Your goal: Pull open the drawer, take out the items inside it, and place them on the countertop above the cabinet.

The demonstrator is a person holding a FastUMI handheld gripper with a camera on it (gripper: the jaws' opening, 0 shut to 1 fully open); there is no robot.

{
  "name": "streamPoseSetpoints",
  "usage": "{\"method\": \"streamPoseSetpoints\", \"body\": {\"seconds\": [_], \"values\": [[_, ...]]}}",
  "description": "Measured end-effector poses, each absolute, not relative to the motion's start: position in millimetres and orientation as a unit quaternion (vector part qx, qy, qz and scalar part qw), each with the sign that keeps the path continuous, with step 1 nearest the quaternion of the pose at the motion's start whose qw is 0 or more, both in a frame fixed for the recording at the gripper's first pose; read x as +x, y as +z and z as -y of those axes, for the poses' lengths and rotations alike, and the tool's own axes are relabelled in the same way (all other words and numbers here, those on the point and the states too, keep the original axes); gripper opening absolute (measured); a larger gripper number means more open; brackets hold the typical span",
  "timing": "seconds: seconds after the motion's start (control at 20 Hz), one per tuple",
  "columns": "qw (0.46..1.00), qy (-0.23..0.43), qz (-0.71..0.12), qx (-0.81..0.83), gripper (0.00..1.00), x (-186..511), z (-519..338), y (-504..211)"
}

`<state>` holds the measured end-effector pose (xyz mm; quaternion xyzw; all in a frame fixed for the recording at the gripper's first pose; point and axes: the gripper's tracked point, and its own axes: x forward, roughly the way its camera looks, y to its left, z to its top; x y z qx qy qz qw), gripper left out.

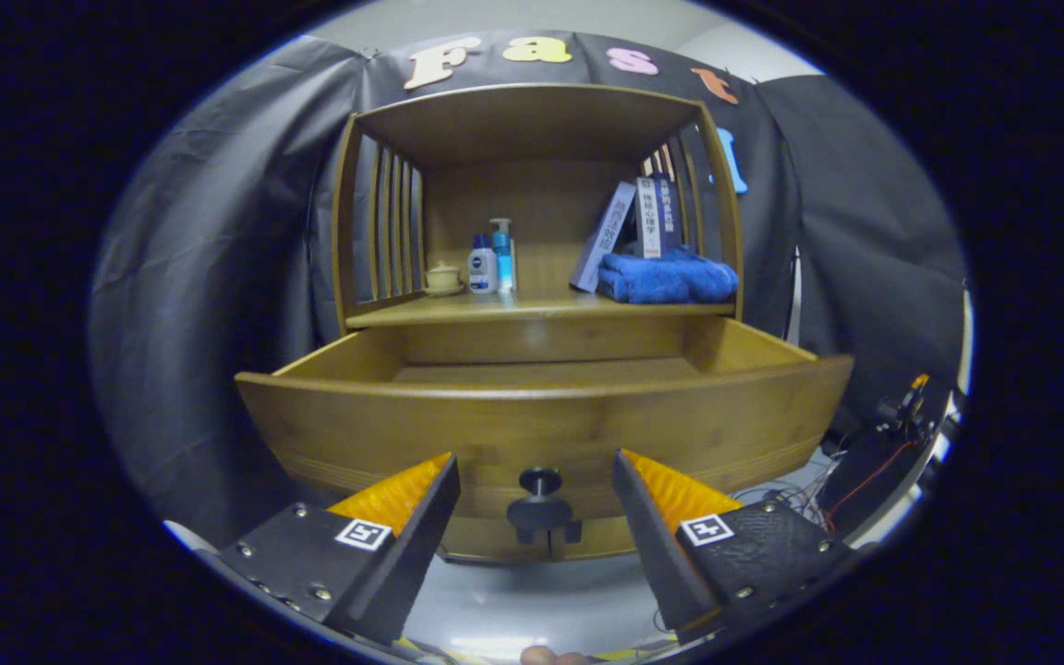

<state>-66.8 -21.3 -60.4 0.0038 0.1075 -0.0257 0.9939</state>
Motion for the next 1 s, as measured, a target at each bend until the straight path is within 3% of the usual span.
{"method": "streamPoseSetpoints", "body": {"seconds": [0.2,0.4,0.55,0.8,1.0], "values": [[0.995,-0.016,-0.098,-0.022,0.98,-54.6,8.8,-1.2],[0.984,0.028,-0.174,-0.025,0.98,-16.1,-11.1,8.9],[0.967,0.048,-0.248,-0.033,0.98,8.7,-19.7,-9.5],[0.925,0.027,-0.367,-0.097,0.98,46.5,-2.5,-55.9],[0.898,0.021,-0.436,-0.057,0.96,63.4,-4.6,-85.5]]}}
